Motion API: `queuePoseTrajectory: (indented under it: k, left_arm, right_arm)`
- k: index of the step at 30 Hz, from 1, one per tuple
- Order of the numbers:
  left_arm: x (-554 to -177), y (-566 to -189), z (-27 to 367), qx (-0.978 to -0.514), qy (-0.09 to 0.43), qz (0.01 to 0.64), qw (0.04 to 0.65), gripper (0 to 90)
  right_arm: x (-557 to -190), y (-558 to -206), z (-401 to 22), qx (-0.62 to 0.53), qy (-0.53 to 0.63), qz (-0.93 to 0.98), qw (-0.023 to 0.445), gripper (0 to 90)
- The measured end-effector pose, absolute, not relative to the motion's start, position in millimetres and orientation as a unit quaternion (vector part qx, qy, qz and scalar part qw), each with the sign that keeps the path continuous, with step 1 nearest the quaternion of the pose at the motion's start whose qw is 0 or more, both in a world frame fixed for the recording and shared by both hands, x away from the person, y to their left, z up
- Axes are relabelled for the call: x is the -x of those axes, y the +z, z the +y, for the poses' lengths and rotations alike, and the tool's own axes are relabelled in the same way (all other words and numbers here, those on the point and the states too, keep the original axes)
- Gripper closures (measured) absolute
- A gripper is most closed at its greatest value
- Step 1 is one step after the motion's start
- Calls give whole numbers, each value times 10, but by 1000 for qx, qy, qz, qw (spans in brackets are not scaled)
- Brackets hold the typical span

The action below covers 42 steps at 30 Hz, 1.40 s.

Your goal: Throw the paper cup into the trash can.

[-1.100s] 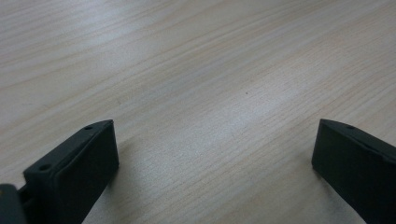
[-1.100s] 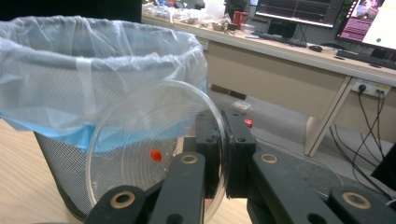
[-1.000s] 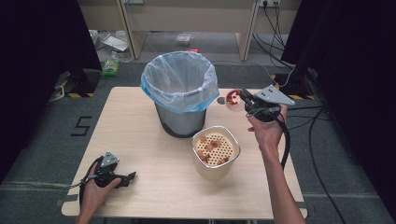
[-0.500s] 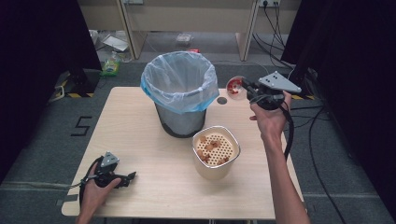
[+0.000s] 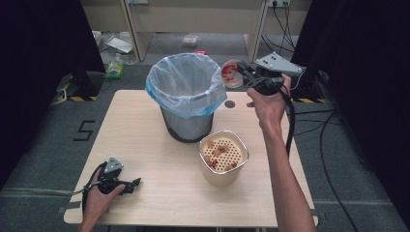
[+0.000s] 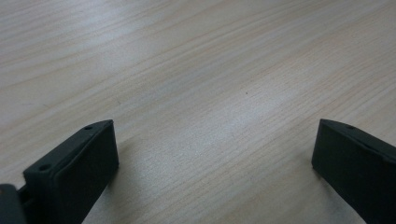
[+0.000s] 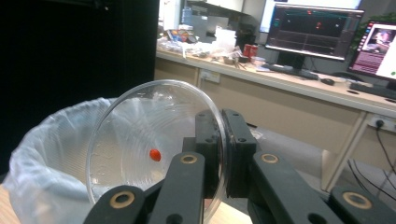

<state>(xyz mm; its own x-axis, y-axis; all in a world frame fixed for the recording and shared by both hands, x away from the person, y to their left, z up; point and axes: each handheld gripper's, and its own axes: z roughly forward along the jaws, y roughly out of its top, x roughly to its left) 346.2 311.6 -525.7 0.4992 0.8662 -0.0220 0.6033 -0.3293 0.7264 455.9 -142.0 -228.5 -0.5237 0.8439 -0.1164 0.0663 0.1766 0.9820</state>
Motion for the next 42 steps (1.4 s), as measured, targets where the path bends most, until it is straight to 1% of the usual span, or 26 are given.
queuePoseTrajectory:
  k: [6, 12, 20, 23, 25, 26, 29, 34, 35, 36, 37, 38, 40, 41, 42]
  left_arm:
    - [-3463, -5258, 3116, -793, 189, 463, 348, 0]
    - [-3462, -5258, 3116, -793, 189, 463, 348, 0]
    - [-3458, -5258, 3112, -792, 190, 464, 348, 0]
    - [-3451, -5256, 3111, -793, 193, 462, 346, 0]
    - [-3451, -5257, 3113, -793, 192, 463, 347, 0]
    - [-3454, -5257, 3115, -793, 190, 464, 347, 0]
    - [-3452, -5258, 3113, -792, 190, 465, 348, 0]
    - [-3454, -5258, 3114, -792, 190, 464, 348, 0]
    - [-3454, -5258, 3114, -792, 190, 464, 348, 0]
    - [-3454, -5257, 3114, -792, 190, 464, 347, 0]
    - [-3454, -5257, 3115, -792, 190, 464, 347, 0]
    - [-3454, -5258, 3114, -792, 190, 464, 348, 0]
    - [-3454, -5257, 3115, -792, 190, 464, 347, 0]
    - [-3454, -5257, 3115, -792, 190, 464, 347, 0]
    - [-3454, -5257, 3115, -792, 190, 464, 347, 0]
  right_arm:
    - [-4667, -2250, -1190, -325, 547, 686, 353, 863]
    - [-4834, -2251, -889, -322, 543, 697, 340, 860]
    - [-5033, -2320, -676, -321, 537, 711, 321, 847]
    - [-5119, -2376, -594, -327, 534, 715, 311, 809]
    - [-5161, -2411, -538, -331, 540, 709, 311, 736]
    - [-5170, -2410, -528, -330, 542, 709, 307, 722]
    - [-5157, -2365, -549, -326, 540, 710, 313, 703]
    - [-5083, -2291, -804, -338, 535, 703, 323, 658]
    - [-5083, -2291, -804, -338, 535, 703, 323, 658]
    - [-5042, -2300, -948, -350, 528, 702, 325, 645]
    - [-5042, -2300, -948, -350, 528, 702, 325, 645]
    - [-4997, -2333, -1087, -354, 519, 706, 326, 631]
    - [-4948, -2382, -1219, -362, 512, 708, 326, 607]
    - [-4948, -2382, -1219, -362, 512, 708, 326, 607]
    - [-4902, -2437, -1343, -370, 505, 709, 324, 589]
